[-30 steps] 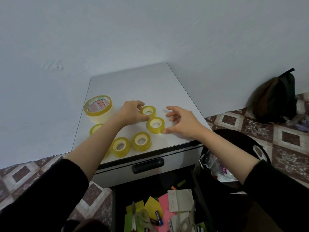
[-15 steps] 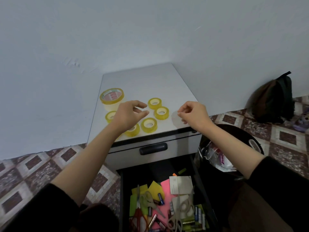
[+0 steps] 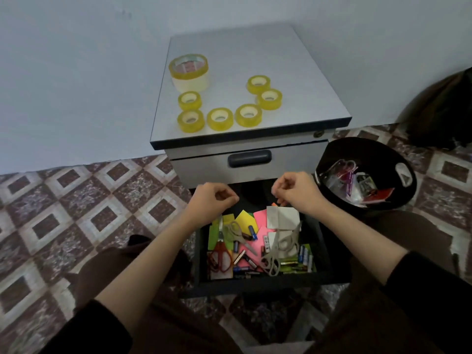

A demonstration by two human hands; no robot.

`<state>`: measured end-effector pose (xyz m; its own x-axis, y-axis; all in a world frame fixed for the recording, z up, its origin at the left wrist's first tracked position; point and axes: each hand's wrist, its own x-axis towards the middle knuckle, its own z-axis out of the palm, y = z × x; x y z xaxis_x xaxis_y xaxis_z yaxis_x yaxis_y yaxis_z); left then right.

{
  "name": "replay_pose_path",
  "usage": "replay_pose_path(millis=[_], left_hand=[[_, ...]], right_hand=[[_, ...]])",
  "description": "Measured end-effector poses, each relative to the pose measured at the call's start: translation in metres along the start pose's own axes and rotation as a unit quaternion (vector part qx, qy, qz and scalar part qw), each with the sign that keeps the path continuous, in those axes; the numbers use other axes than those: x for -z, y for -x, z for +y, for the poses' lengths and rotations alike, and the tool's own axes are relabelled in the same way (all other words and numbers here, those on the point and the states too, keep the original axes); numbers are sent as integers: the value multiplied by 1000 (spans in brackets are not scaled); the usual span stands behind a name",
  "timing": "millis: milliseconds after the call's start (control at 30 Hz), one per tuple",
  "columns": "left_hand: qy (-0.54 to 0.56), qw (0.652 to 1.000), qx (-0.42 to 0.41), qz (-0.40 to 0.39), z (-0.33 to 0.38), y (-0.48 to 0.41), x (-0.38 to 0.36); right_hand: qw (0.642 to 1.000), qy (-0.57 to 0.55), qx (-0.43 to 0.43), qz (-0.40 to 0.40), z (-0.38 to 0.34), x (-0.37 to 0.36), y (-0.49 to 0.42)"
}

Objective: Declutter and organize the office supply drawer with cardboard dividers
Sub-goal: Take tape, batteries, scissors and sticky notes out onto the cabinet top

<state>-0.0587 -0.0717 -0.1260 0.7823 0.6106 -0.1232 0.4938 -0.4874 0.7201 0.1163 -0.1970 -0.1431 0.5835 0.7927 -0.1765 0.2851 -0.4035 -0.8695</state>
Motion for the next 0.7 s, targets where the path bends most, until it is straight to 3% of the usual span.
replay_pose_path(millis=[333,567,700], left_hand=[[-76,978,163,-110,-93,17,-52],[-109,954,203,-193,-114,7,-95],[-106,954,211,-186,-113,-3,-116]], right_hand=[[993,45,-97,-52,62,-52,-4],[972,155,-132,-115,99,-84,-21],[965,182,-150,-117,114,-101,-34]])
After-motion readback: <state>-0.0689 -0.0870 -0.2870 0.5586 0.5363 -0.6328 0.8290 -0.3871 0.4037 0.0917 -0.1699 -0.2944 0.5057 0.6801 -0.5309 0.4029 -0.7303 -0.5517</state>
